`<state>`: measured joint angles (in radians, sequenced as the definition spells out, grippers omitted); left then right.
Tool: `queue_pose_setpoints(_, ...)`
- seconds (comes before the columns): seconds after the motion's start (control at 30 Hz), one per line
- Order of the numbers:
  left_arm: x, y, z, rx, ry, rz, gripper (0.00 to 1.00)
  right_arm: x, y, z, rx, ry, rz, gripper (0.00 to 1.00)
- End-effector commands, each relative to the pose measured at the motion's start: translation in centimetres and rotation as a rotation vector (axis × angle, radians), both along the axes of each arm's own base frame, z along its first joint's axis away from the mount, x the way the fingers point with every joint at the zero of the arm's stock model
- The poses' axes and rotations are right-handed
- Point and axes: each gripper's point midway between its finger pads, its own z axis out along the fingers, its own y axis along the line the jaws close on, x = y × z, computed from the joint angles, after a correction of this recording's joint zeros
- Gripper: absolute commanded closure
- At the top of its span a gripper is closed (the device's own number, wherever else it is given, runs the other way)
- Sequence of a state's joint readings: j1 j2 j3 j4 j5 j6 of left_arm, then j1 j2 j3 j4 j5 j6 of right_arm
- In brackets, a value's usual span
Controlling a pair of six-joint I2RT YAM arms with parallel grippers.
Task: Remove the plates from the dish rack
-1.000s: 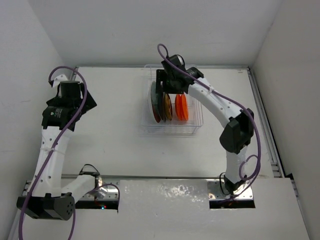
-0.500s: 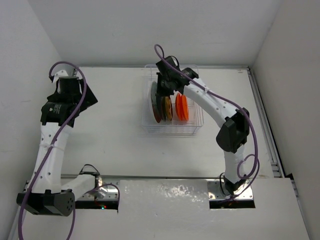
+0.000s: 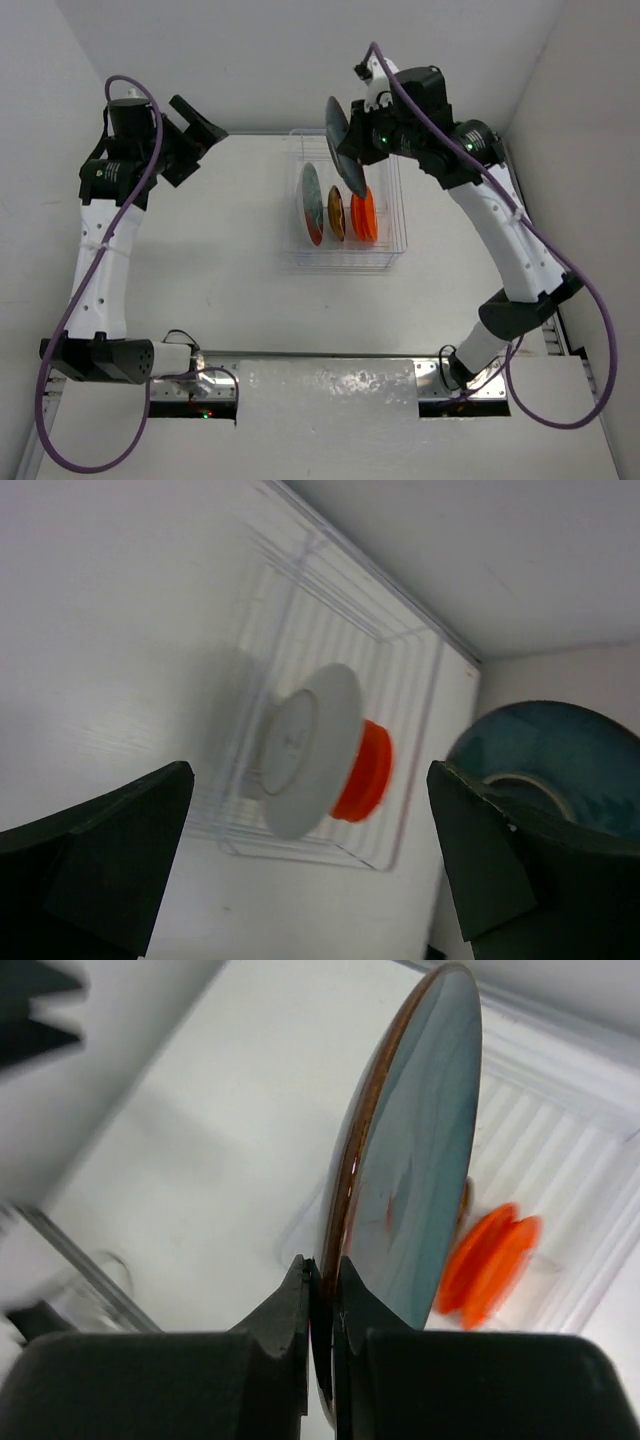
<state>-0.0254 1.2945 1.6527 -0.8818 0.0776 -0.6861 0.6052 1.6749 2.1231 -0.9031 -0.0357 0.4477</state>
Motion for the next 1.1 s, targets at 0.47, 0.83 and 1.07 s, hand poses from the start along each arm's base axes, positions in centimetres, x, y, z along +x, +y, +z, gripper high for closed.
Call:
queue_pose_setpoints(0.47, -5.0, -10.9, 1.9, -0.55, 0.185, -0.314, 0.01, -9.9, 7.6, 1.3, -0.888, -0.726, 0.458, 1.0)
queue_pose_setpoints(0.83, -5.2, -6.0, -2.5, -0.242, 0.255, -0.126, 0.06, -10.0, 11.0, 0.8, -0.912, -0.758, 0.494, 1.0)
queue_pose_setpoints(1.07, -3.6, -2.6, -1.1, -0.077, 0.23, -0.008, 0.02, -10.3, 10.1, 0.0, -0.954, -0.744, 0.503, 1.0)
